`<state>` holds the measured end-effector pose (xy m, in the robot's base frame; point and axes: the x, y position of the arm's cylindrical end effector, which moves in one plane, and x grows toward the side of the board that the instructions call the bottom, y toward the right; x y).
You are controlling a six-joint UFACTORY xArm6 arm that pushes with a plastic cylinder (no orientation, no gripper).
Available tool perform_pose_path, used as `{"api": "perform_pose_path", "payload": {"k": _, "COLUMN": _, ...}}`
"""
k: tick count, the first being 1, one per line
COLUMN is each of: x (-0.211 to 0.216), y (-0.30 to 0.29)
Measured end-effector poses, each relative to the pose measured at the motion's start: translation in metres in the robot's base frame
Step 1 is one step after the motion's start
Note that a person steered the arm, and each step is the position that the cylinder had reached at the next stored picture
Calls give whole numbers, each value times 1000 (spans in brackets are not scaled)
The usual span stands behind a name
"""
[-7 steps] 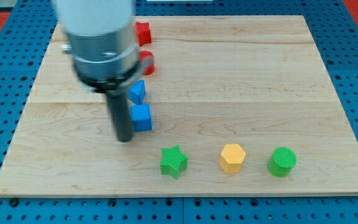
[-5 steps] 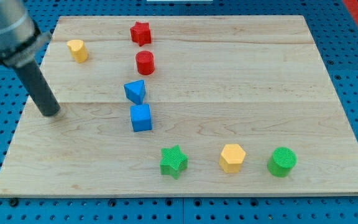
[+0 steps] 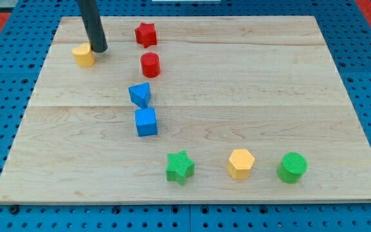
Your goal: Slide the yellow heart to the left of the green star
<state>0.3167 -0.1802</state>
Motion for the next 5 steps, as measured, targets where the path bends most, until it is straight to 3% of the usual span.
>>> {"api": "perform_pose_path", "payload": {"k": 2, "x": -32, "y": -51}}
{"api": "perform_pose_path", "payload": {"k": 3, "x": 16, "y": -54}}
{"api": "perform_pose_path", "payload": {"k": 4, "x": 55, "y": 22}}
{"api": "perform_pose_path", "payload": {"k": 5, "x": 51, "y": 21}}
